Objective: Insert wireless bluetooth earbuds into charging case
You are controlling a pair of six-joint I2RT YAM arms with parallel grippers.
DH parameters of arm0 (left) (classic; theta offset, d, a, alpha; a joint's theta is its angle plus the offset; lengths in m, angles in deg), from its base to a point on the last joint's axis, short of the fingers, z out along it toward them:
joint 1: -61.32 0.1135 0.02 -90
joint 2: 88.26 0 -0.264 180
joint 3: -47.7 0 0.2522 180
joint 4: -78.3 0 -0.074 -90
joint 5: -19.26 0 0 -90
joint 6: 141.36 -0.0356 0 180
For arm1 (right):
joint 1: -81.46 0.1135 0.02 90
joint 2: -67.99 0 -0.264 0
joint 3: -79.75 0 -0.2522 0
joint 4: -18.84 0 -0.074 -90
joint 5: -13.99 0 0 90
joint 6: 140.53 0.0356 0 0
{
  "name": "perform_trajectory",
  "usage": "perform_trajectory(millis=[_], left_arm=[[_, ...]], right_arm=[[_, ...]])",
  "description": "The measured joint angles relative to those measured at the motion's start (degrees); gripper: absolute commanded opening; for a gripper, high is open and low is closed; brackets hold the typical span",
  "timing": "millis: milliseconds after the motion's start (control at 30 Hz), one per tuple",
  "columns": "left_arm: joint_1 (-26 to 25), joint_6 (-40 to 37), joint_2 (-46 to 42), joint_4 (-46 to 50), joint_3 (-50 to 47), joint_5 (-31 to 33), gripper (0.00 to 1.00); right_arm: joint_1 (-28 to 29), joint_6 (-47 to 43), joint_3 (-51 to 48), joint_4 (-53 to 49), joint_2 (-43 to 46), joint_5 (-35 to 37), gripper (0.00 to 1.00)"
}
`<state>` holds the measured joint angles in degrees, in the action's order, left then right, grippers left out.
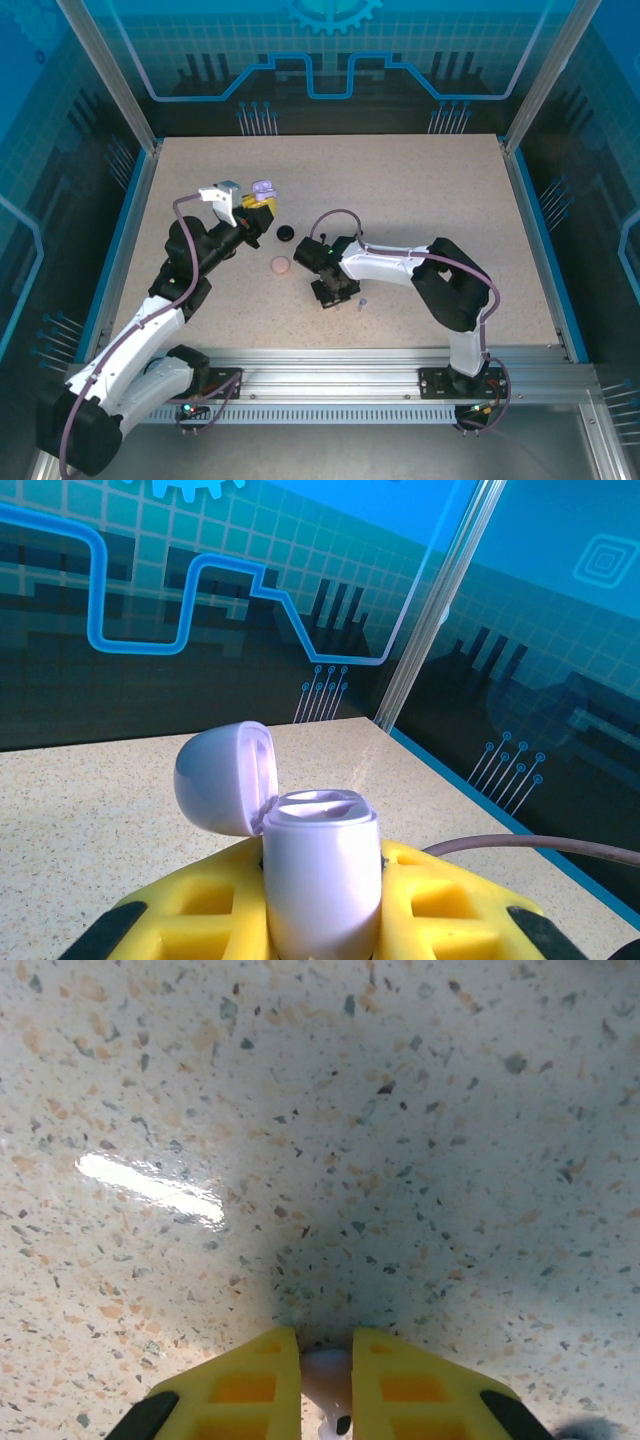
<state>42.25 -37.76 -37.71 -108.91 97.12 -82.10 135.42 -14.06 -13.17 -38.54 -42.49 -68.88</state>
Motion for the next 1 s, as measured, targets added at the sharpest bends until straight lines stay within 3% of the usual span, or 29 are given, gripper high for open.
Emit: perform_trajectory(millis=[167, 333, 700, 1000], left_arm=[[-1.18, -0.20, 0.00, -2.14, -0.81, 0.00, 0.00], [-4.13, -3.30, 0.02, -5.81, -3.23, -0.02, 0.00], [-11.04, -15.47, 4.66, -15.61, -4.04, -0.44, 0.00], [-15.17, -20.02, 8.39, -19.61, -3.98, -0.22, 0.00]], right_arm=[[-0.02, 0.00, -0.63, -0.07, 2.29, 0.66, 0.11], [-1.14, -0.72, 0.33, -1.75, 10.80, 2.54, 0.11], [-7.87, -8.85, 15.63, -3.72, 28.37, 8.04, 0.10], [-7.89, -16.22, 17.86, 5.97, 37.29, 6.08, 0.12]])
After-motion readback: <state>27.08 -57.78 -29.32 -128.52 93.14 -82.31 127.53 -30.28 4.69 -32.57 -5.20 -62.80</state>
